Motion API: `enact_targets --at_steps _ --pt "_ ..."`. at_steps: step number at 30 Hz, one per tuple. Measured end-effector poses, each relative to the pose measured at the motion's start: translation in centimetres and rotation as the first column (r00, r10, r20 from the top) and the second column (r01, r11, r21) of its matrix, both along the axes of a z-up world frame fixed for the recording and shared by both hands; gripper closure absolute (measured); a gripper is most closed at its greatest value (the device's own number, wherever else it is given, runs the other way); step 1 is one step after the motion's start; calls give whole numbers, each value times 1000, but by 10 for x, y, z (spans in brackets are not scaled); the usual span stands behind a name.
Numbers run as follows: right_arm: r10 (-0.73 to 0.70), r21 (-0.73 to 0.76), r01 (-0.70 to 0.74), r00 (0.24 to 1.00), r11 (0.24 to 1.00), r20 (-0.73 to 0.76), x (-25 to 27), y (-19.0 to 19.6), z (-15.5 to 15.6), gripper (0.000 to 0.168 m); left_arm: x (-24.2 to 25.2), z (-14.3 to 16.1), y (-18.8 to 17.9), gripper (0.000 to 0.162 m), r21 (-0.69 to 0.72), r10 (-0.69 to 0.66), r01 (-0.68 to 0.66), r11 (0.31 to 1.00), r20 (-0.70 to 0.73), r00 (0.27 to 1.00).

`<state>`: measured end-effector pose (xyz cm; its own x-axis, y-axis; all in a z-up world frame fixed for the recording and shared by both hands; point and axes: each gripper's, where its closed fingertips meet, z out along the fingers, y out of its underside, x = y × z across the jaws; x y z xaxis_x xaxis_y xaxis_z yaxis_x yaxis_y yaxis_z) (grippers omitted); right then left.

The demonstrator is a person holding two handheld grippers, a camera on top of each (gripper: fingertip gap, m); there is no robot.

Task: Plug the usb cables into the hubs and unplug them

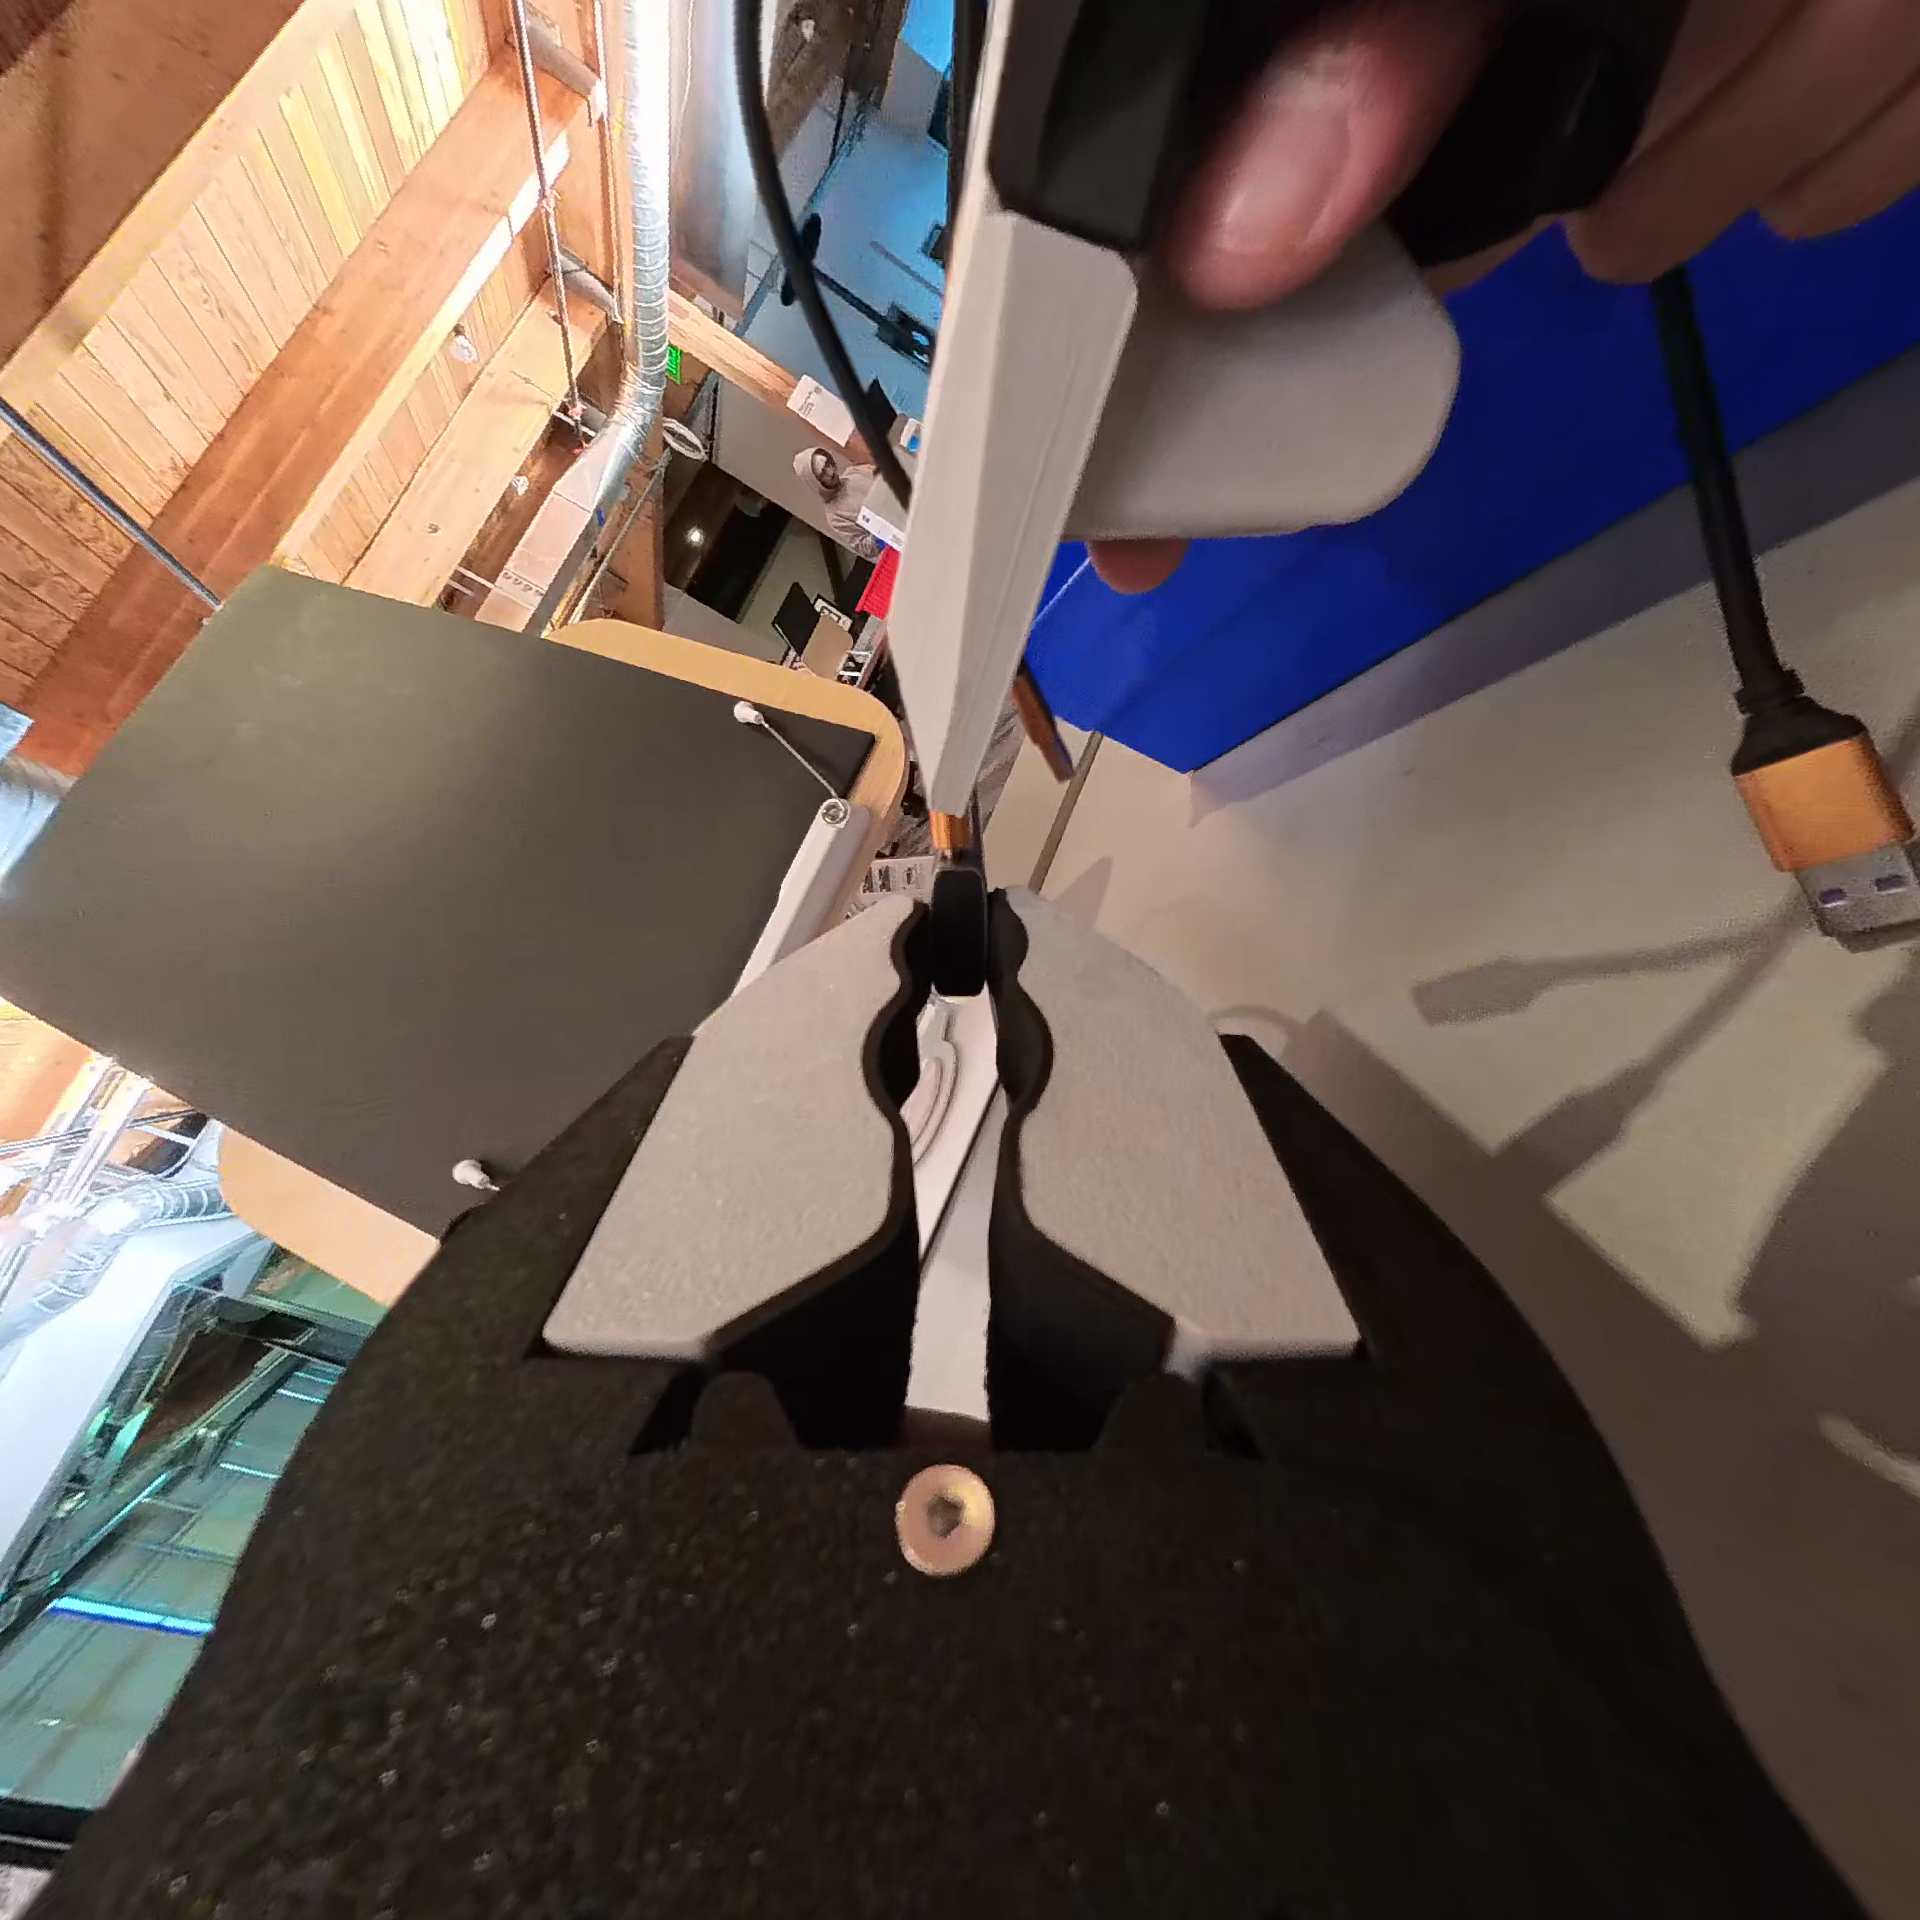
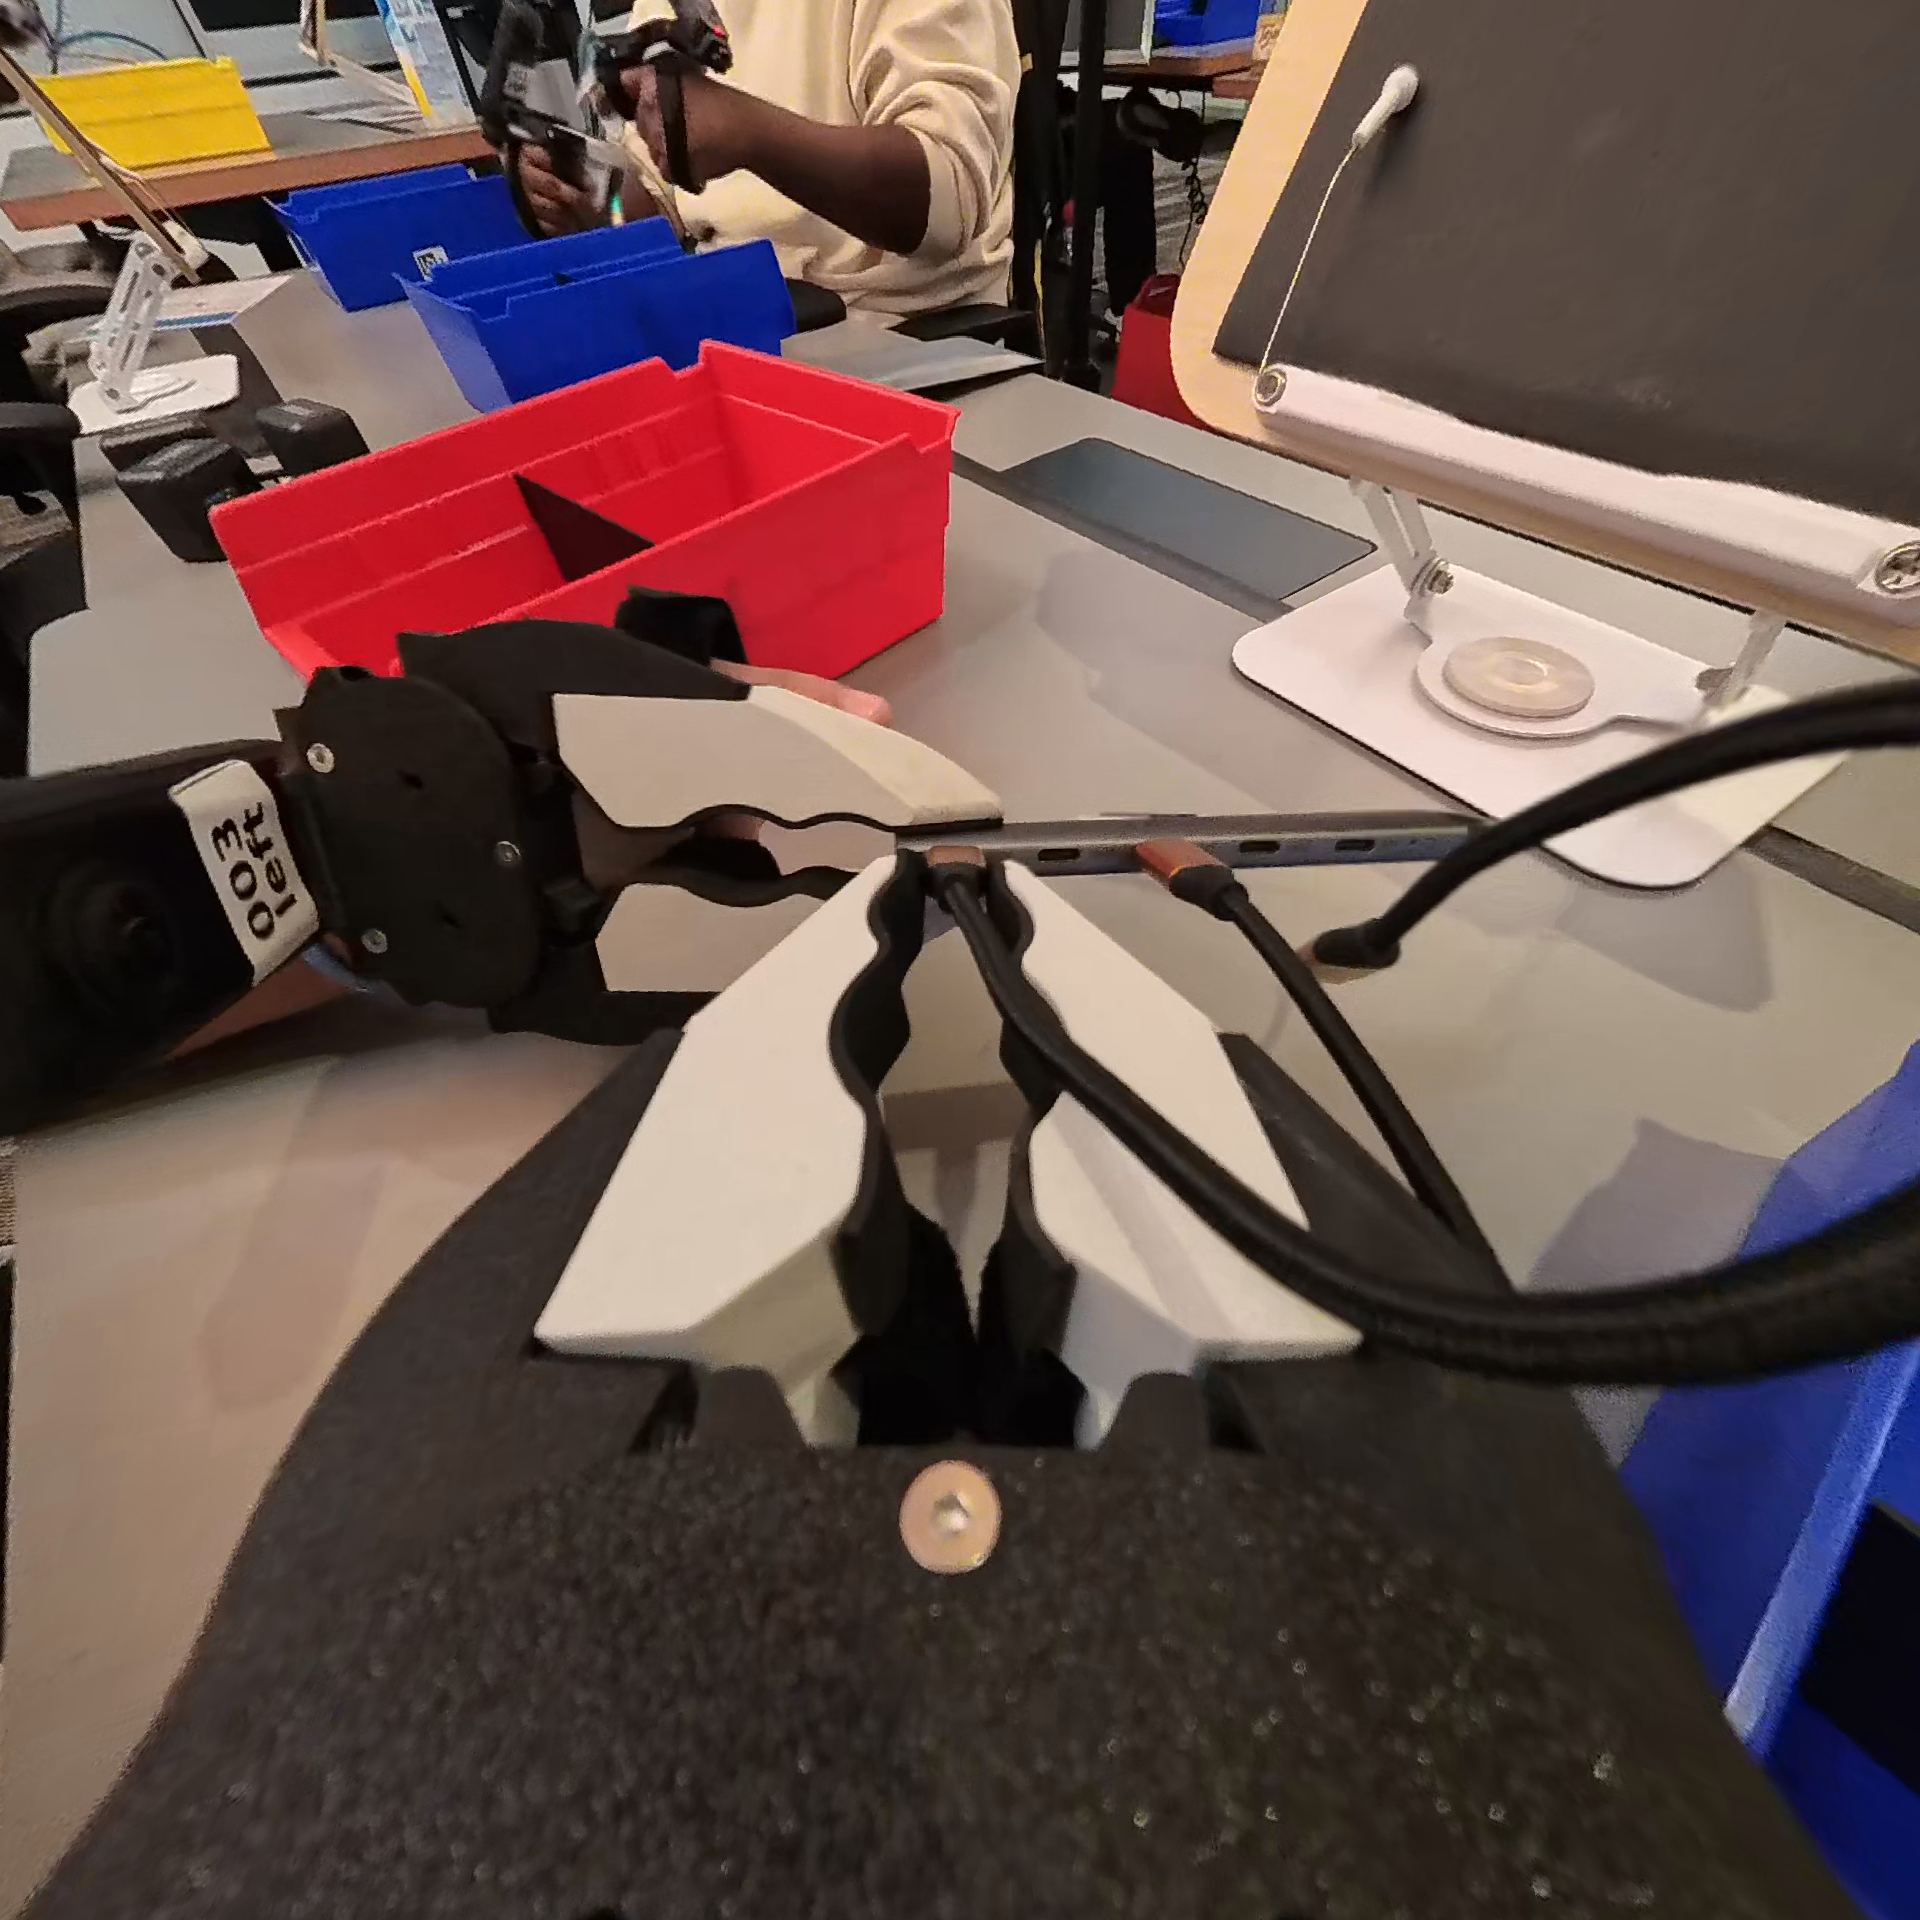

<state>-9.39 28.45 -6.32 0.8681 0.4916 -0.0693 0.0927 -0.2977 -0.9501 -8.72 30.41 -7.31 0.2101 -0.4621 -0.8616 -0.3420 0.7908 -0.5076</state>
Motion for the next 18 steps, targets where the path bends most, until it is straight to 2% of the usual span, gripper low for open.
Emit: enact_targets --at_steps 18 --pt "0 -86 -3 1000 996 -28 3 0 -8 158 4 -4 -6 153 1 19 -19 1000 -16 1000"
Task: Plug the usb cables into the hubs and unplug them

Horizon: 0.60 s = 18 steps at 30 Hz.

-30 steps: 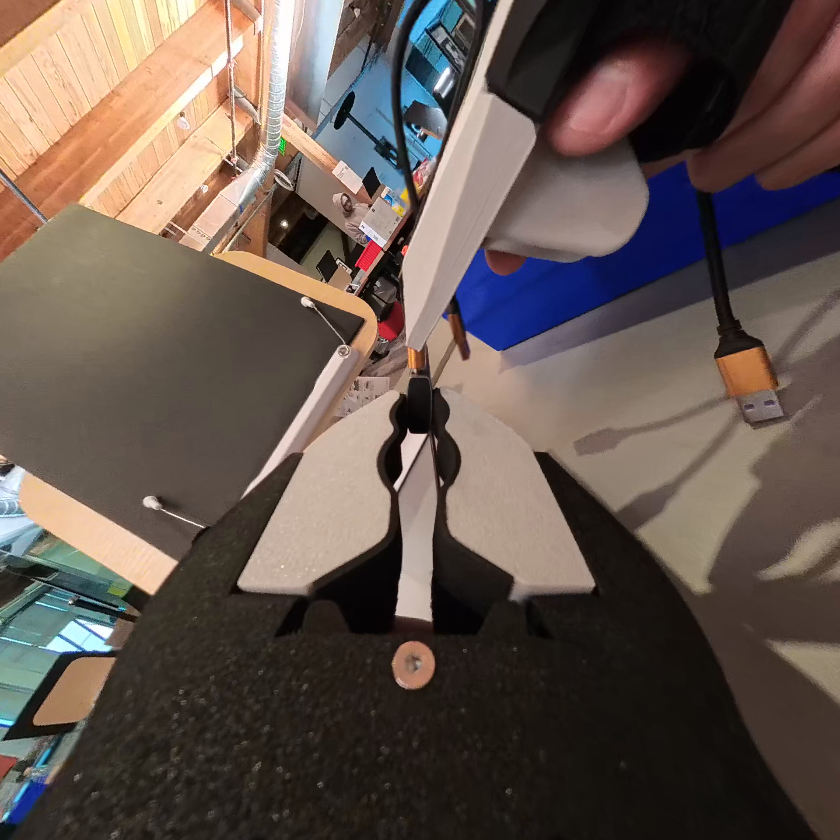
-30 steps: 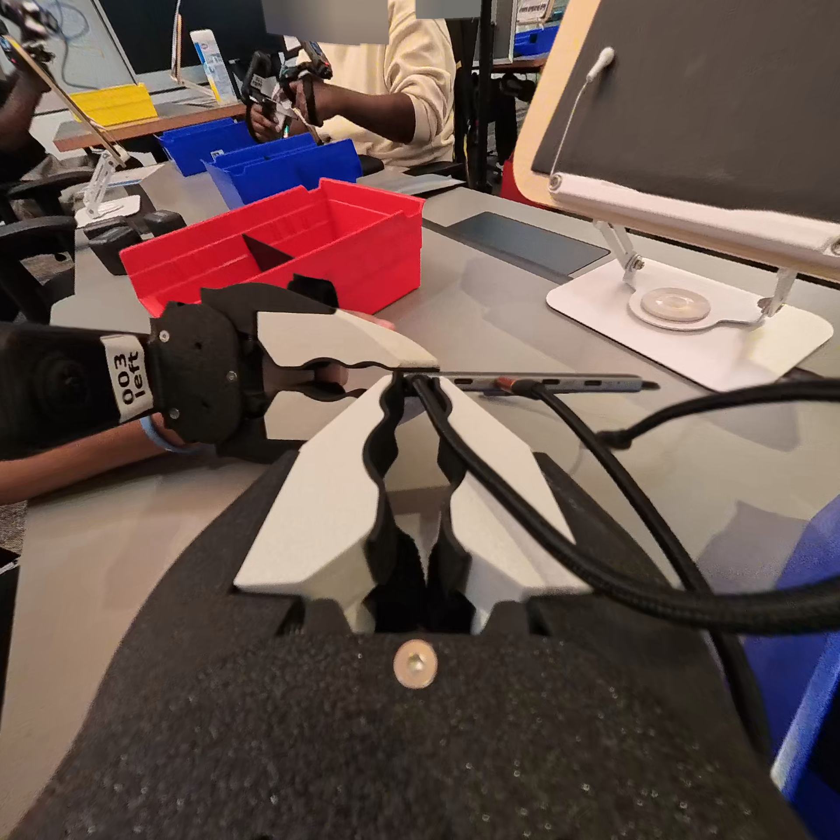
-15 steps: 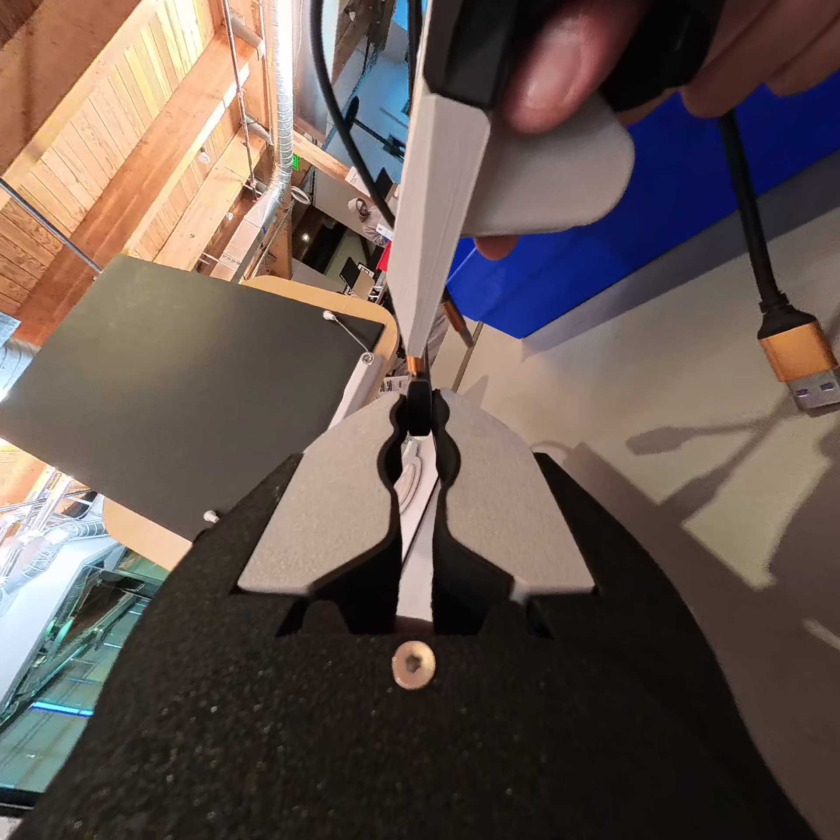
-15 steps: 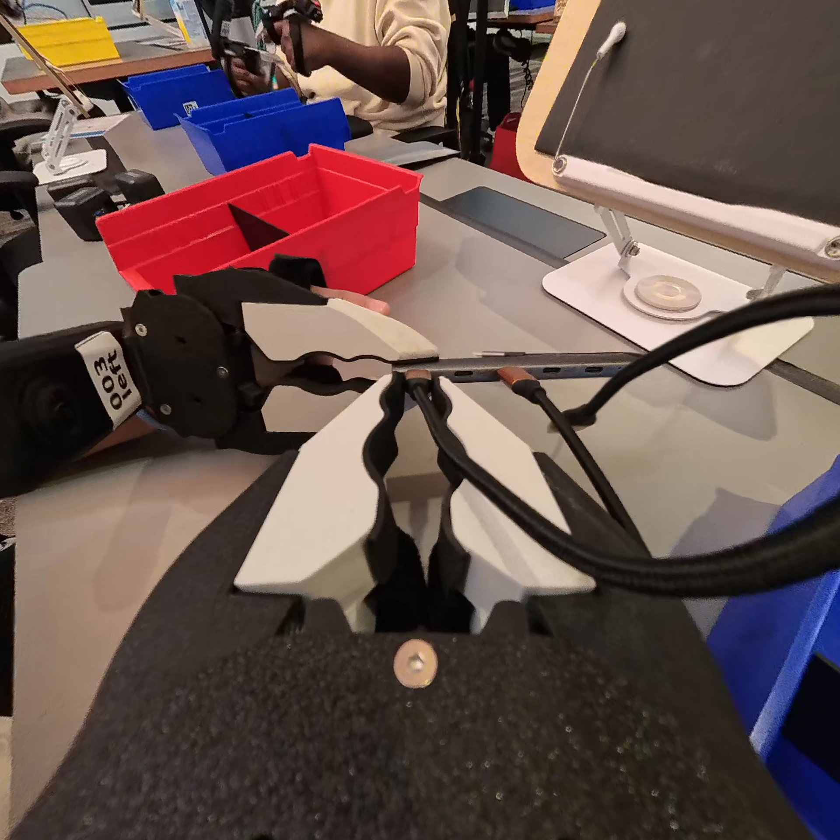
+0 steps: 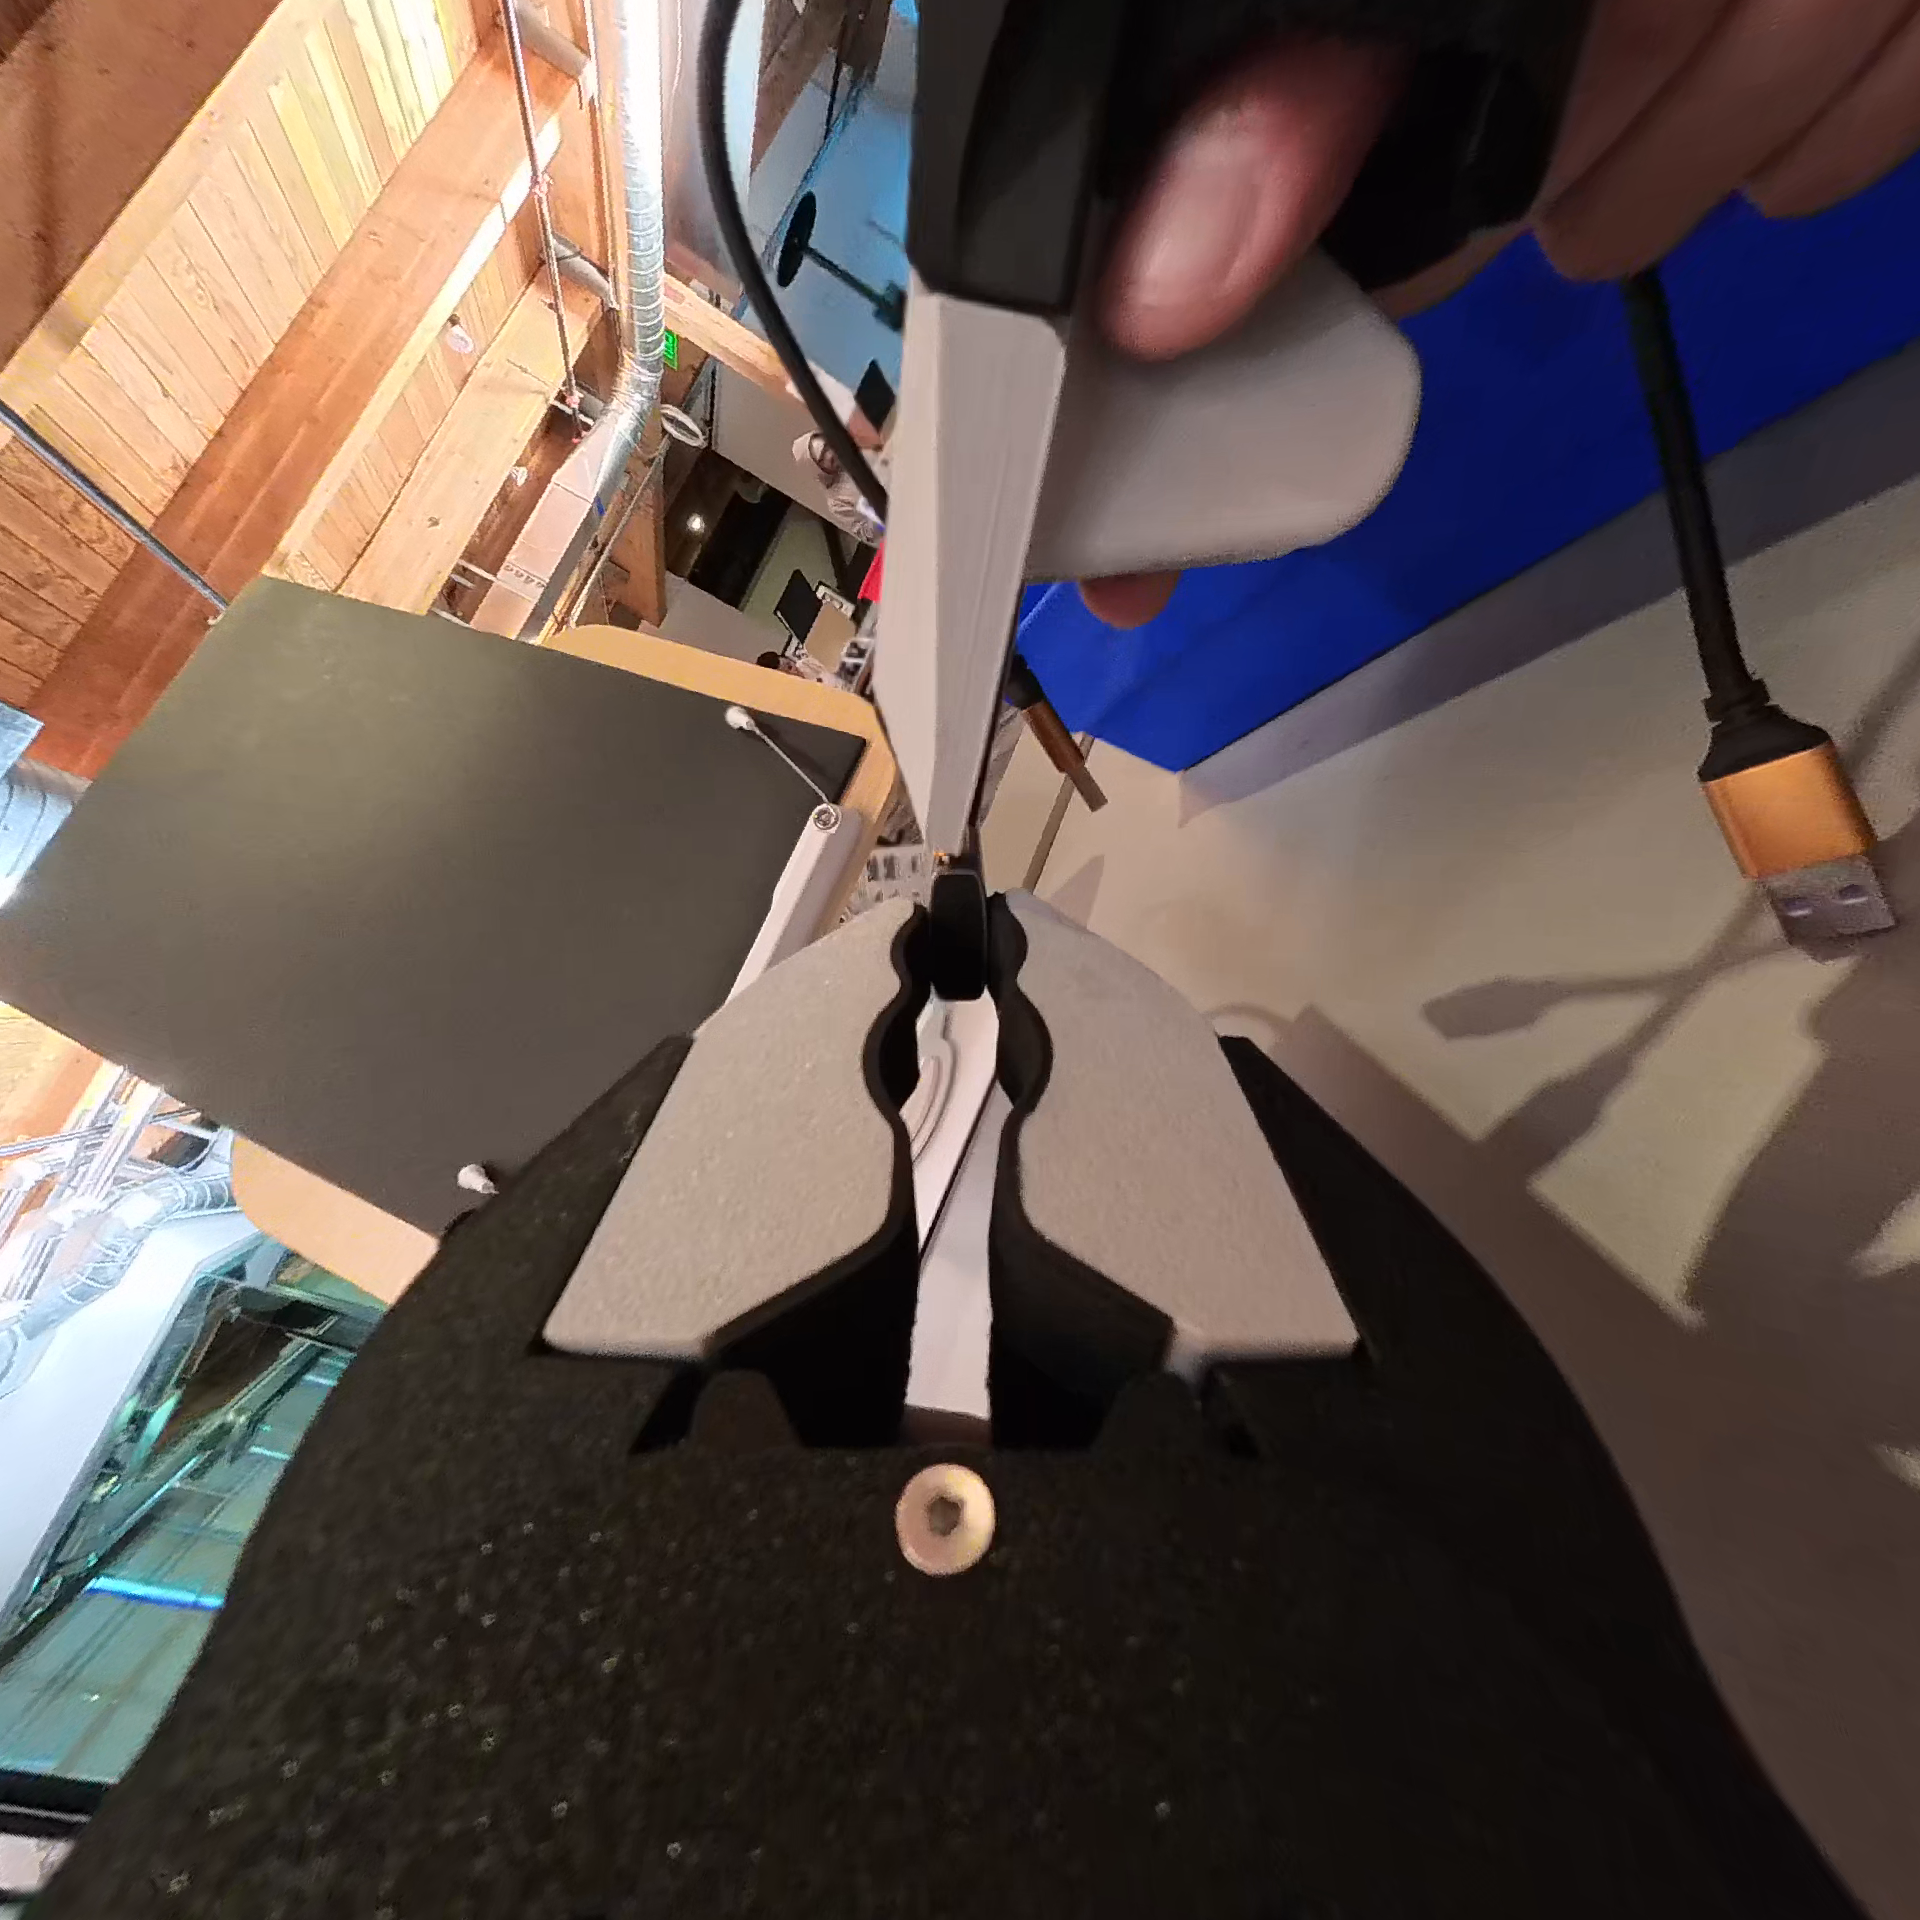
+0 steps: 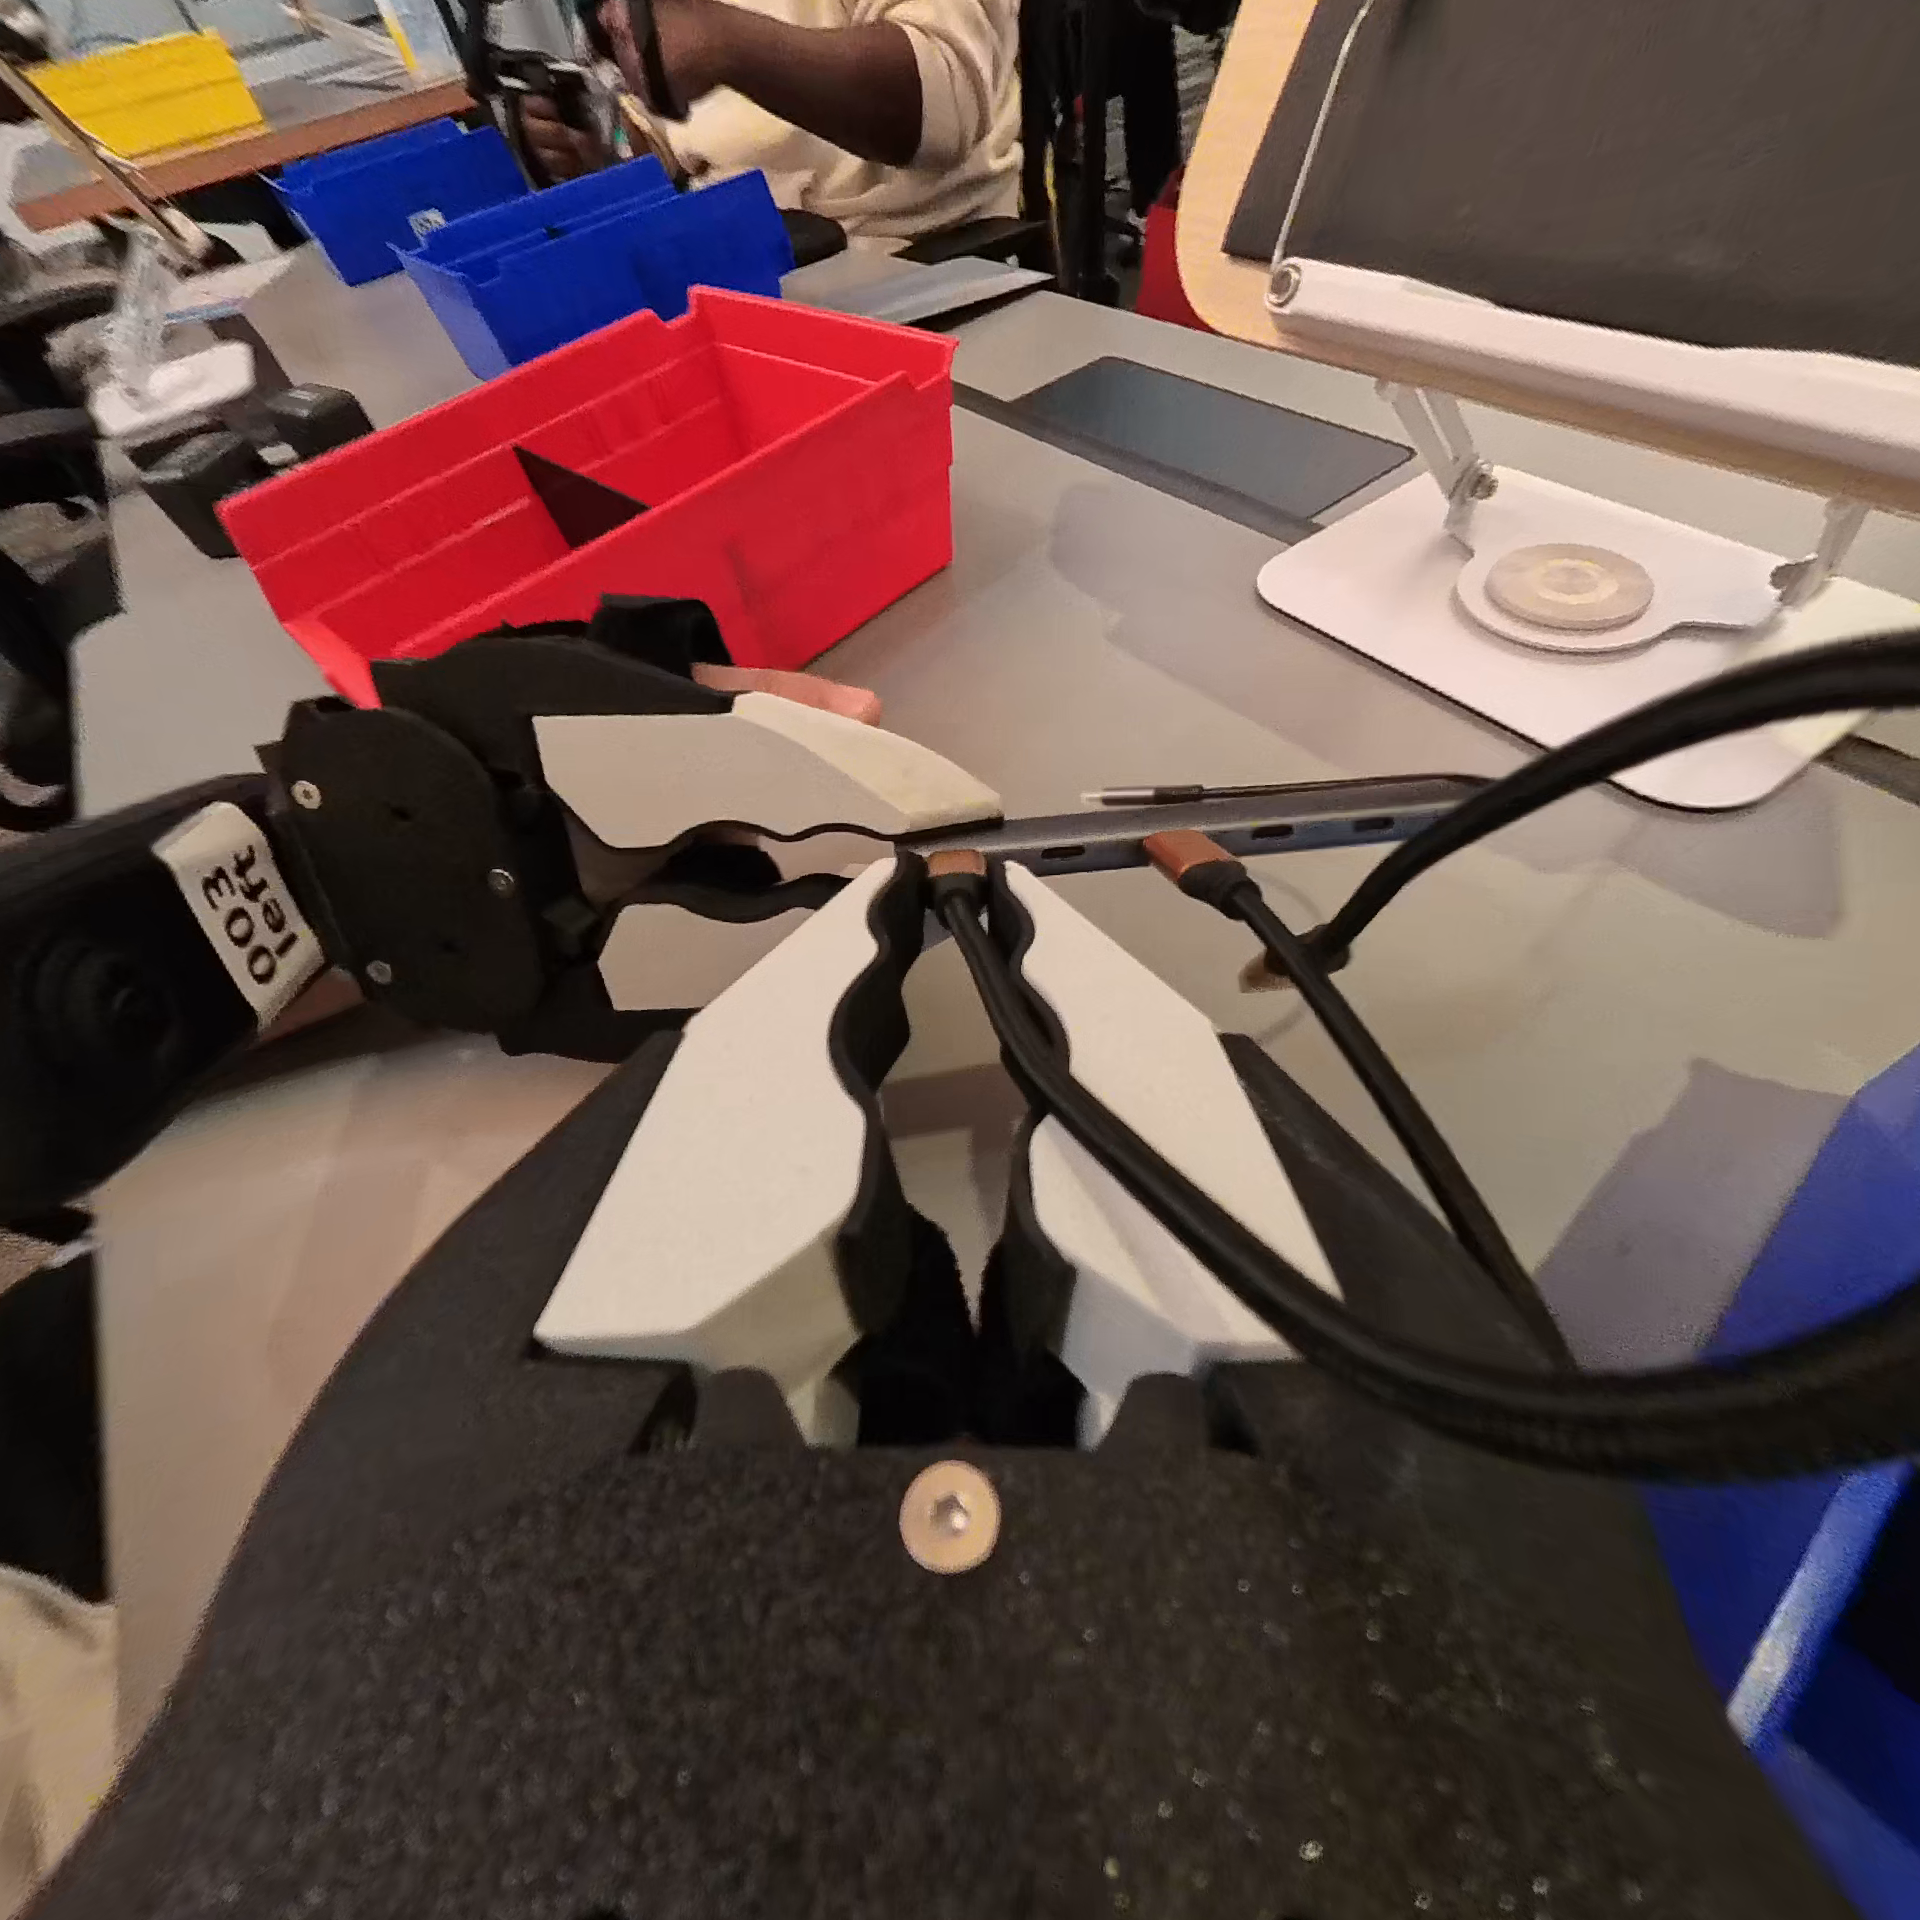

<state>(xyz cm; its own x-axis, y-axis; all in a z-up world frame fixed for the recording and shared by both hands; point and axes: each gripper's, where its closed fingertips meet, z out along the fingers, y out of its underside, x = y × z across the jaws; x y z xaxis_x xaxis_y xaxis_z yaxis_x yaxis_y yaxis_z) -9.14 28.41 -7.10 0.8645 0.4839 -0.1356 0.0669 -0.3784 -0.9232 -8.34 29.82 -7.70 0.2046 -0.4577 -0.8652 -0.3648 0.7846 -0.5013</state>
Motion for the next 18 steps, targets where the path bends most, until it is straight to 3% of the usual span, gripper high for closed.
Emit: enact_targets --at_steps 3,5,8,11,14,16,18 --pt "-55 0 55 998 998 12 3 9 -3 157 5 -9 8 153 -166 -22 25 986 22 1000" --pt "-58 6 58 998 998 4 6 10 0 152 4 -8 8 152 -338 -88 104 935 64 994" --pt "-53 70 52 998 996 19 15 8 16 143 -1 5 7 152 -574 -152 232 785 185 971" --pt "32 118 -19 994 993 -108 6 1 40 142 -1 9 -1 152 -752 -223 365 549 289 931" --pt "96 143 -73 983 987 -155 0 1 49 140 -2 12 -11 152 -813 -285 460 356 374 882" --pt "93 137 -77 990 988 -111 0 6 46 140 -3 10 -16 152 -824 -320 479 304 385 866" --pt "101 129 -89 991 988 -87 -5 9 43 145 -4 9 -18 152 -825 -342 479 298 376 861"
